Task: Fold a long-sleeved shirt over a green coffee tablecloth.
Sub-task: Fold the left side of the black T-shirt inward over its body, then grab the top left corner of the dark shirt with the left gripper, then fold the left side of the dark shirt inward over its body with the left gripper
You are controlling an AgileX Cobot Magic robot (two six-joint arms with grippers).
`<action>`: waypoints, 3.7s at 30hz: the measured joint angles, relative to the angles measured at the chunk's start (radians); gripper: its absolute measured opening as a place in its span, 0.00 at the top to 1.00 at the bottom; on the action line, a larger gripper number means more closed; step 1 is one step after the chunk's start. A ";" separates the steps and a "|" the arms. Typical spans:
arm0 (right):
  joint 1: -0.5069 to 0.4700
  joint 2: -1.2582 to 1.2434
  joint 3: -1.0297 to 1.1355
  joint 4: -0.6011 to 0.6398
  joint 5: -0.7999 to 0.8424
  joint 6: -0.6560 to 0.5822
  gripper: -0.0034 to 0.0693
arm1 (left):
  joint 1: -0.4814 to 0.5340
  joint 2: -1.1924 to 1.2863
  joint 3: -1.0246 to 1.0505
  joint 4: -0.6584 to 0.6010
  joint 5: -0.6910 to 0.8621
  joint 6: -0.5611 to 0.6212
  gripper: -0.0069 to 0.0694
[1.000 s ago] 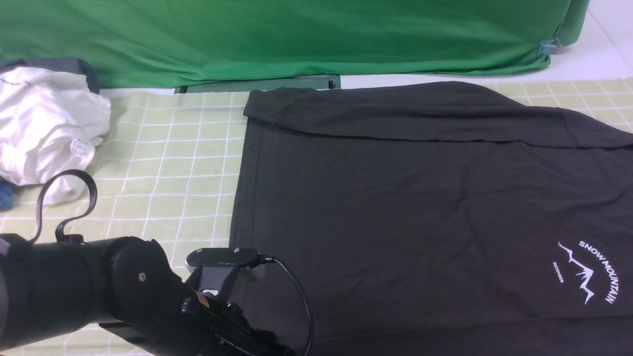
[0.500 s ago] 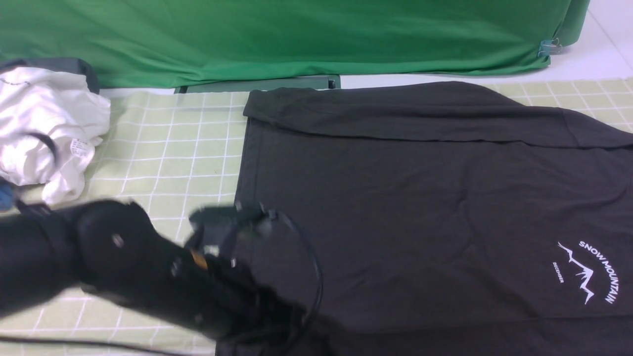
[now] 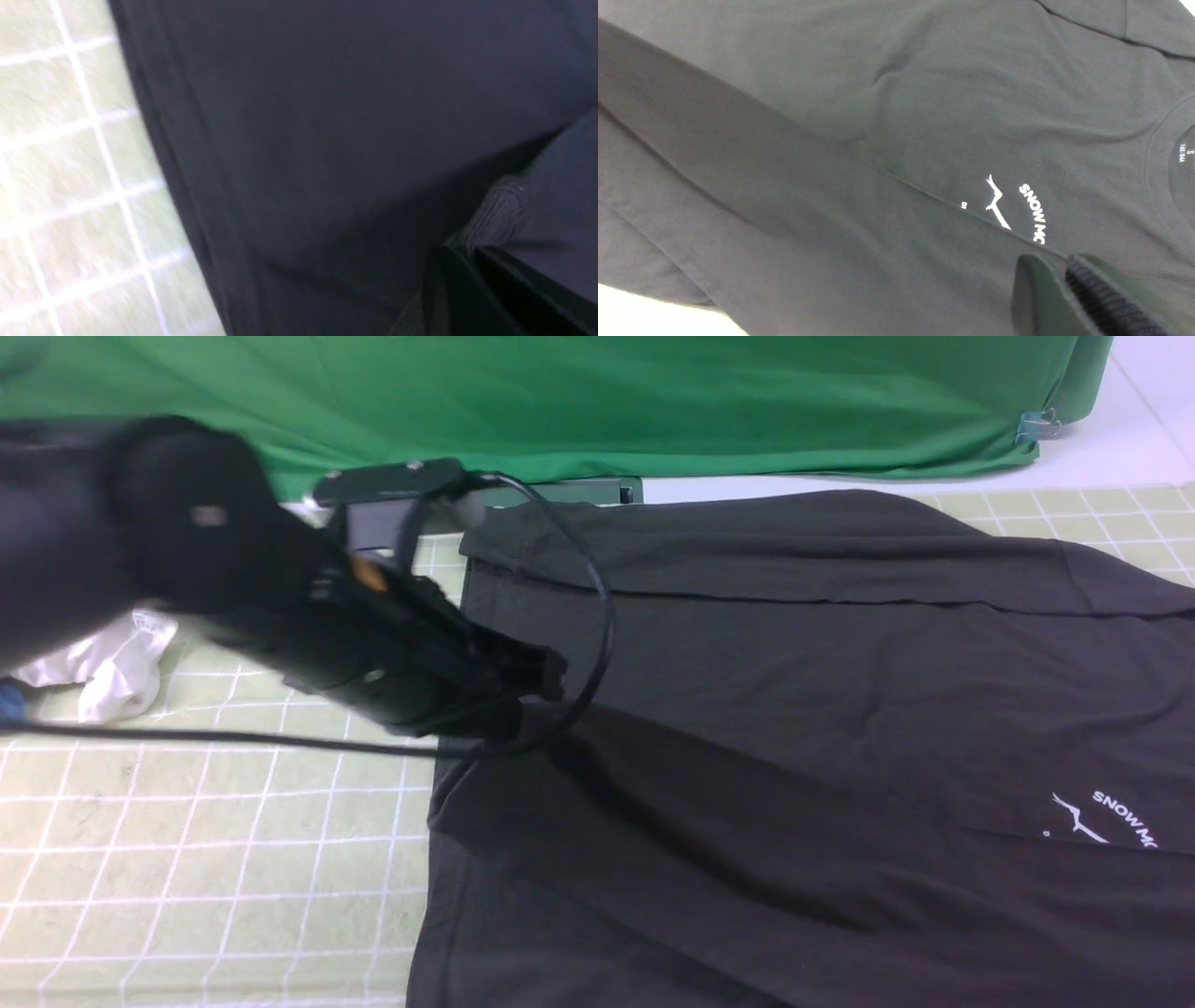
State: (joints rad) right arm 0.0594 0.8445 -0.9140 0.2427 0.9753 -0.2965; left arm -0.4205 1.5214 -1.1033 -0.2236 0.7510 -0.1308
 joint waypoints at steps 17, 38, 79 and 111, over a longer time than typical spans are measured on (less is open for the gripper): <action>0.000 0.000 0.000 0.000 -0.029 -0.002 0.76 | 0.150 0.441 -0.354 0.039 0.012 -0.088 0.88; 0.000 0.000 0.000 0.000 -0.034 -0.001 0.73 | 0.287 0.497 -0.525 -0.156 -0.059 -0.051 0.44; 0.000 0.000 0.000 0.000 -0.067 -0.001 0.65 | 0.324 0.794 -0.558 -0.747 -0.600 0.061 0.40; 0.000 0.000 0.007 0.000 -0.089 -0.001 0.63 | 0.299 0.772 -0.639 -0.751 -0.529 0.266 0.89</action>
State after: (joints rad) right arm 0.0594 0.8445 -0.9074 0.2427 0.8860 -0.2976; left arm -0.1219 2.2939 -1.7427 -0.9741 0.2215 0.1352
